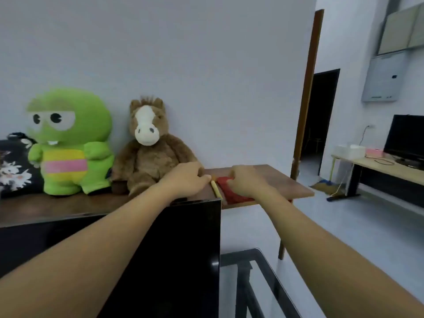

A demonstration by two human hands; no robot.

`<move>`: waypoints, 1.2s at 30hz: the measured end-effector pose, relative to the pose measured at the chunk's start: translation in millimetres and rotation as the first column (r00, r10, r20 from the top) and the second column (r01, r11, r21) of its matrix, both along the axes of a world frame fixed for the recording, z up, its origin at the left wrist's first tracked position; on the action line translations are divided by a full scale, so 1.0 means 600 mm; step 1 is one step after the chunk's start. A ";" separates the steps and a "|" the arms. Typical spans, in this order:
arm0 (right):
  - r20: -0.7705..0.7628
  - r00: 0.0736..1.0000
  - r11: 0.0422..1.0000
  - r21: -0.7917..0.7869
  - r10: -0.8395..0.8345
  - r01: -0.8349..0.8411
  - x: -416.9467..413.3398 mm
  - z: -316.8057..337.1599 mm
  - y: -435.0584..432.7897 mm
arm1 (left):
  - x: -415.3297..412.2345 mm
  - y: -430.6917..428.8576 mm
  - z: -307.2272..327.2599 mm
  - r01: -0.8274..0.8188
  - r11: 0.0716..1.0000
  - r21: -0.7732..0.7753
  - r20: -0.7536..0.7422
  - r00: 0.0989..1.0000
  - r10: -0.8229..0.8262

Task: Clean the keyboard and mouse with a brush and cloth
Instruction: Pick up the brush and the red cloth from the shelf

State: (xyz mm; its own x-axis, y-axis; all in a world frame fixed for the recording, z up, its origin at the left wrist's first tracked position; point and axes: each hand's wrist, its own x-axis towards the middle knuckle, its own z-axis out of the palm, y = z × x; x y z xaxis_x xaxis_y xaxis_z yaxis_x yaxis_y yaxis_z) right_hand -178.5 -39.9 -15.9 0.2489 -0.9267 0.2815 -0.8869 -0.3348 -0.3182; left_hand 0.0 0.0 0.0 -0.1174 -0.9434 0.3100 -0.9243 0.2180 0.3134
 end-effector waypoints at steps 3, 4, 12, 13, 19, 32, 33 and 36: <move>-0.090 0.991 0.995 -0.001 -0.103 0.104 -0.020 -0.012 -0.040 | -0.029 -0.035 -0.004 -0.066 0.992 0.104 0.042 0.997 0.062; -0.111 0.985 0.991 0.006 -0.134 0.136 -0.030 -0.017 -0.050 | -0.041 -0.042 -0.005 -0.089 0.983 0.159 0.077 0.994 0.078; -0.204 0.943 0.957 0.069 -0.262 0.281 -0.080 -0.052 -0.113 | -0.120 -0.101 -0.020 -0.269 0.881 0.390 0.228 0.955 0.191; -0.190 0.945 0.957 0.064 -0.267 0.284 -0.082 -0.055 -0.116 | -0.124 -0.109 -0.023 -0.283 0.869 0.406 0.225 0.952 0.205; 0.072 0.954 0.930 0.253 -0.292 0.266 -0.085 -0.054 -0.127 | -0.153 -0.127 -0.035 -0.300 0.825 0.479 0.117 0.953 0.279; 0.333 0.918 0.976 0.118 -0.213 0.183 -0.216 0.038 0.038 | -0.257 -0.010 0.004 0.039 0.958 0.283 -0.413 0.907 0.084; 0.323 0.917 0.972 0.094 -0.236 0.217 -0.228 0.025 0.061 | -0.267 0.008 -0.020 0.075 0.950 0.305 -0.447 0.892 0.073; 0.254 0.926 0.958 0.136 -0.280 0.253 -0.240 -0.033 0.131 | -0.285 0.062 -0.129 0.120 0.912 0.393 -0.453 0.888 0.079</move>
State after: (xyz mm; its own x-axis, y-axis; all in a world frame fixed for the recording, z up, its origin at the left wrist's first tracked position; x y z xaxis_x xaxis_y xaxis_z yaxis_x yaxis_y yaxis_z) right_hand -322.6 38.5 -35.7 -0.0831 -0.9750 0.2063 -0.8158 -0.0524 -0.5759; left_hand -171.0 37.4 -77.1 -0.0797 -0.9944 -0.0696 -0.6556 -0.0003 0.7552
